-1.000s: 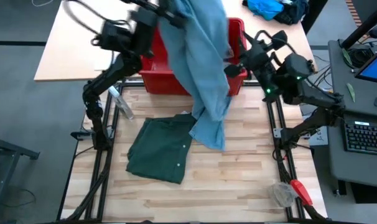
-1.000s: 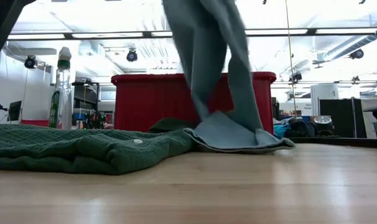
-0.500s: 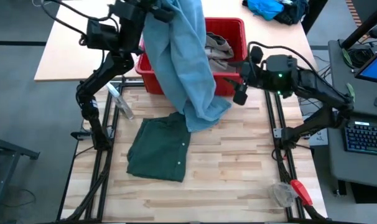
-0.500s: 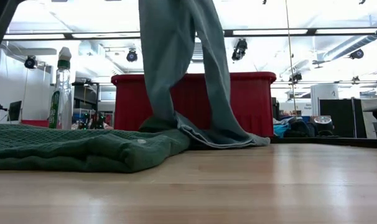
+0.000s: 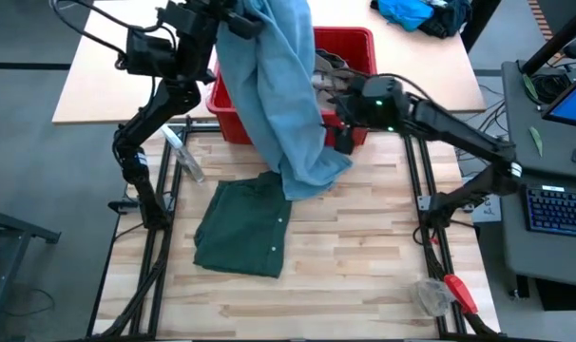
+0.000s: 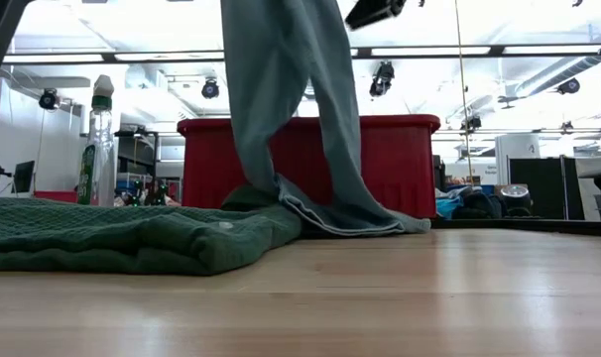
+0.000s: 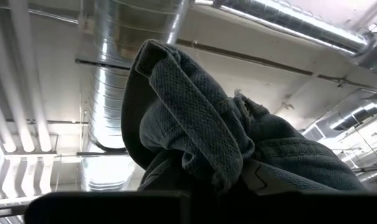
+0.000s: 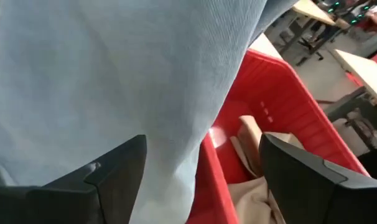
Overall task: Fold Laundry from Bin
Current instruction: Fold the blue jeans
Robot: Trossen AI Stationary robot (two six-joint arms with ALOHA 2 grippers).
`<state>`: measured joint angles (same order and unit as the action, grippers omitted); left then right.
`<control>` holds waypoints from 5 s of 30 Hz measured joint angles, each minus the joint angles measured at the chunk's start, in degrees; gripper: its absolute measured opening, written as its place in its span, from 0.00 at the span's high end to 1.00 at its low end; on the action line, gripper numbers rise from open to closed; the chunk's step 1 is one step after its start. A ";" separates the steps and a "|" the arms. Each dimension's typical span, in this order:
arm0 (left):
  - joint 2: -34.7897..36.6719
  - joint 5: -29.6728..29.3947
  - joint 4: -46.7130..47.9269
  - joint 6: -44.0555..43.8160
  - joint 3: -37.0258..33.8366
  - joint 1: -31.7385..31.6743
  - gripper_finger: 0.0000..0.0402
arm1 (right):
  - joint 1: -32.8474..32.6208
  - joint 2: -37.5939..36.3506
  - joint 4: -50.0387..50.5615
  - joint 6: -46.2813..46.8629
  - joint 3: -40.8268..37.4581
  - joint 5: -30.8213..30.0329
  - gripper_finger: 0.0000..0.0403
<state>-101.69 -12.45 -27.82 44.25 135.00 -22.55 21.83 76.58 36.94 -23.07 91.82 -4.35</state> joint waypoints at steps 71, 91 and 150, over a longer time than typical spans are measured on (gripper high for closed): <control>1.53 -12.66 -2.34 0.34 -0.02 -0.81 0.95 | -29.15 13.16 -16.04 14.31 0.74 -12.43 0.84; 5.73 13.44 -6.13 -49.48 -0.02 -0.87 0.95 | -29.44 3.00 -4.62 14.18 4.77 -17.10 0.29; -0.90 1.50 33.15 -27.95 0.09 -2.18 0.68 | -10.93 7.51 14.86 23.45 32.19 -9.19 0.96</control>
<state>-102.59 -10.95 5.33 16.30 135.09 -24.73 10.90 84.09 51.80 0.38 124.01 -13.53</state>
